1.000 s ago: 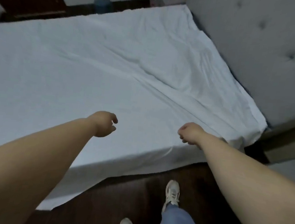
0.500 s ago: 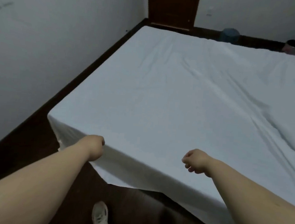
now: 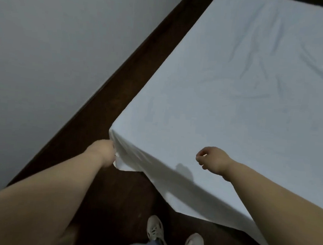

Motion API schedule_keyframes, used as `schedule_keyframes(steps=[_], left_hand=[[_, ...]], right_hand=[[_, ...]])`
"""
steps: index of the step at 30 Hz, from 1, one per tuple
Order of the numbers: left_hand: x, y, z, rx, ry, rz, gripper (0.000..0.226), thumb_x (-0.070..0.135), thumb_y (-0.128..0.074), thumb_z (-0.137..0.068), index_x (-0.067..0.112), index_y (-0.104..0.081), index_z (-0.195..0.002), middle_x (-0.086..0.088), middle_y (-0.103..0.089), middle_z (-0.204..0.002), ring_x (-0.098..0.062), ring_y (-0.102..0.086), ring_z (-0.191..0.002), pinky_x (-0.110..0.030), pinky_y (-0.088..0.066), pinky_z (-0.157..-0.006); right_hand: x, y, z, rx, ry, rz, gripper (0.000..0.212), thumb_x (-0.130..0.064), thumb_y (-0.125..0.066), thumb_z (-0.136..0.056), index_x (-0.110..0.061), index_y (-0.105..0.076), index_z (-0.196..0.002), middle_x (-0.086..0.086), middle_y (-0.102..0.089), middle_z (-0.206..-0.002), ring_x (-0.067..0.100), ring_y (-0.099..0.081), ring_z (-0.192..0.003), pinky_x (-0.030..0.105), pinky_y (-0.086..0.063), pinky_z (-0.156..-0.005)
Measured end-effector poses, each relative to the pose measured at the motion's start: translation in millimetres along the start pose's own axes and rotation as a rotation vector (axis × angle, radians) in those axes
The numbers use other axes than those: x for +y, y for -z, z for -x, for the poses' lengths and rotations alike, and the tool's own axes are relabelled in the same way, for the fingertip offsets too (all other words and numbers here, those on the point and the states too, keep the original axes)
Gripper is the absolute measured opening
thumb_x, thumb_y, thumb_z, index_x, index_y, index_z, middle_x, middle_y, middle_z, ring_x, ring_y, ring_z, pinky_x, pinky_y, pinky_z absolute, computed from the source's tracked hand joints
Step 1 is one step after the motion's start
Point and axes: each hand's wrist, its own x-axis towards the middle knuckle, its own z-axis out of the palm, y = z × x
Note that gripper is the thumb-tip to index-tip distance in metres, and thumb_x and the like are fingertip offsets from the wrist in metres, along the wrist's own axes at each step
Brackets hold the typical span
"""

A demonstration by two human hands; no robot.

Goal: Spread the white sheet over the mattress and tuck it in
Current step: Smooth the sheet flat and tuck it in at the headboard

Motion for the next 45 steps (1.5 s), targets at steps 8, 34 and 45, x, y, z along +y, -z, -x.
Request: schedule_keyframes(steps=[8,34,45], left_hand=[[-36,-11,-156,-0.016,-0.008,0.027,0.033,0.006,-0.046,-0.090,0.012,-0.052,-0.122,-0.008,-0.059,-0.108,-0.024,-0.059,-0.093,-0.035,-0.053,-0.079],[-66,59,-321,-0.182,-0.336,-0.316,0.028,0.010,-0.048,-0.095,0.006,-0.059,-0.120,-0.012,-0.061,-0.118,-0.027,-0.060,-0.106,-0.032,-0.049,-0.088],[-52,174,-177,-0.062,-0.417,-0.213,0.038,0.018,-0.056,-0.093,0.018,-0.053,-0.131,-0.005,-0.054,-0.133,-0.024,-0.053,-0.121,-0.032,-0.046,-0.098]], right_hand=[[-75,-51,-108,0.133,-0.085,-0.099,0.015,-0.021,-0.054,-0.091,-0.016,-0.062,-0.103,0.002,-0.063,-0.098,0.025,-0.063,-0.098,0.033,-0.048,-0.080],[-155,-117,-182,0.006,-0.368,0.110,0.041,-0.017,-0.044,-0.098,-0.003,-0.047,-0.137,0.015,-0.045,-0.143,0.030,-0.043,-0.130,0.034,-0.035,-0.107],[-197,-18,-66,0.077,-0.224,0.166,0.040,-0.023,-0.044,-0.099,0.006,-0.054,-0.125,0.010,-0.048,-0.100,0.024,-0.044,-0.089,0.024,-0.035,-0.062]])
